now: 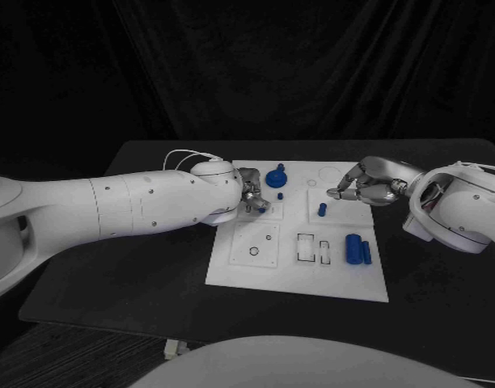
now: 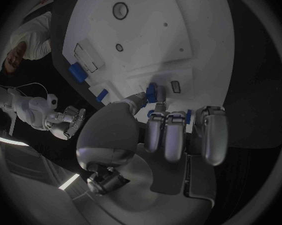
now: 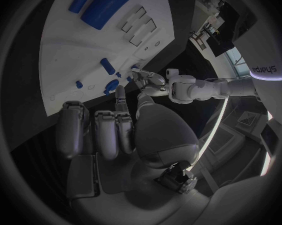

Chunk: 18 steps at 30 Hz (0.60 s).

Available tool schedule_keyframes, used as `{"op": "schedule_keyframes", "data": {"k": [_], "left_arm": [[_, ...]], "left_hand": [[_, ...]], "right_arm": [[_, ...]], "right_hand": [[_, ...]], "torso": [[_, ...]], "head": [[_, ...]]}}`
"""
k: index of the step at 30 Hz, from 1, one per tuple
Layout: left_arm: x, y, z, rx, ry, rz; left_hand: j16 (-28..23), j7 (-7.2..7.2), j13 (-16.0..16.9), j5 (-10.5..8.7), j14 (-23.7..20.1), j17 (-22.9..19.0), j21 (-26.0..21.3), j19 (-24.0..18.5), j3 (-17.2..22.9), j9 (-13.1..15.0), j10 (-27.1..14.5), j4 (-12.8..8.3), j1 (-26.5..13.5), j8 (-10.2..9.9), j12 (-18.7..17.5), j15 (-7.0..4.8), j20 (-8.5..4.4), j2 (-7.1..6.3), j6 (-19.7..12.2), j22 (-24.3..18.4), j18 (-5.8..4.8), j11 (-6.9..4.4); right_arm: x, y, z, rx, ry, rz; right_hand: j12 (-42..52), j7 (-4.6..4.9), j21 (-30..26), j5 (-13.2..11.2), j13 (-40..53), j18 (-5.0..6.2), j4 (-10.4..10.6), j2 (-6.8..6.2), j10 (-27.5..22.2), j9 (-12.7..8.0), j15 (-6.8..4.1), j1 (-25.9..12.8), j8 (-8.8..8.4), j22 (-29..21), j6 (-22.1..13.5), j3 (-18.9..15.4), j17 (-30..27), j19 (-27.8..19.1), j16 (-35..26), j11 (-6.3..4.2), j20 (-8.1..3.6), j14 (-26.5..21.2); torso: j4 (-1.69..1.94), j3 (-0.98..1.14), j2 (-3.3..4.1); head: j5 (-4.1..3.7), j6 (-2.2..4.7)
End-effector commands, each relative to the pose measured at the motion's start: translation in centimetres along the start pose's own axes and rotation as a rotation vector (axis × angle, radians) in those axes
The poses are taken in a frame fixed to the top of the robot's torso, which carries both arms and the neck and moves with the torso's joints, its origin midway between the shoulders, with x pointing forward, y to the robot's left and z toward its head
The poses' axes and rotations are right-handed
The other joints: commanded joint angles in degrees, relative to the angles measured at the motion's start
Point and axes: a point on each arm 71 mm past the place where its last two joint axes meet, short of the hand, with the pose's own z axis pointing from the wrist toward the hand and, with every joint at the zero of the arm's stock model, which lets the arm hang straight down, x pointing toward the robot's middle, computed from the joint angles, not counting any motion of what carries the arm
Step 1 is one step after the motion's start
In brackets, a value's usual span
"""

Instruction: Assemble the parts on the task board

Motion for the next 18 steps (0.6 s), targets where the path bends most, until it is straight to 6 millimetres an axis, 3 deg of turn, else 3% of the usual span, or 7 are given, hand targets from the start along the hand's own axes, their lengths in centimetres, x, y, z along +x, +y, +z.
{"op": "schedule_keyframes", "data": {"k": [1,4,12,18], "left_arm": [[1.08,-0.25,0.04,0.016,0.06,0.016],[1.08,-0.27,0.04,0.018,0.06,0.016],[1.02,-0.32,-0.06,0.028,0.046,0.007],[0.95,-0.32,-0.06,0.031,0.035,0.0]], "left_hand": [[0.2,0.31,13.8,-0.23,6.0,15.1,-0.4,0.7,-0.1,-5.4,4.6,0.3,-0.5,-0.4,-0.1,0.52,0.41,-0.17,-0.1,12.1,0.96,0.3],[0.2,0.37,13.7,-0.31,6.0,15.1,-0.5,0.6,-0.3,-5.6,4.6,0.5,-0.6,-0.5,-0.2,0.56,0.44,-0.24,-0.2,12.1,0.97,0.33],[0.2,0.75,13.6,-3.16,6.0,15.1,-0.7,0.6,-2.3,-7.3,4.5,2.3,-1.7,-0.9,-0.3,0.73,0.65,-0.3,-0.4,12.1,1.01,0.48],[0.2,0.82,13.6,-3.99,6.0,15.1,-0.8,0.5,-3.1,-7.9,4.4,3.0,-2.0,-1.0,-0.3,0.78,0.69,-0.35,-0.4,12.1,1.03,0.56]], "right_arm": [[0.14,-0.19,-0.04,0.018,0.009,0.0],[0.16,-0.19,-0.04,0.018,0.009,0.0],[0.18,-0.24,-0.08,0.02,0.01,0.0],[0.23,-0.26,-0.08,0.02,0.012,0.0]], "right_hand": [[-0.3,-0.02,-0.2,0.1,8.0,0.72,-0.3,-0.06,2.5,0.1,-0.28,0.5,0.31,11.1,0.3,0.0,9.1,0.1,-0.2,-0.32,0.27,4.4],[-0.4,-0.02,-0.3,0.2,7.9,0.74,-0.3,-0.05,2.5,0.1,-0.29,0.7,0.3,11.1,0.3,0.1,9.0,0.1,-0.3,-0.32,0.25,4.4],[-0.4,-0.02,-0.3,0.2,7.9,0.74,-0.3,-0.05,2.5,0.1,-0.29,0.7,0.3,11.1,0.3,0.1,9.0,0.1,-0.3,-0.32,0.25,4.4],[-0.4,-0.02,-0.3,0.2,7.9,0.74,-0.3,-0.05,2.5,0.1,-0.29,0.7,0.3,11.1,0.3,0.1,9.0,0.1,-0.3,-0.32,0.25,4.4]], "torso": [[0.01,0.02,-0.01],[0.0,0.0,-0.03],[0.0,-0.01,-0.01],[0.0,-0.01,-0.02]], "head": [[0.0,0.0],[0.03,0.0],[0.04,0.0],[0.05,0.0]]}}
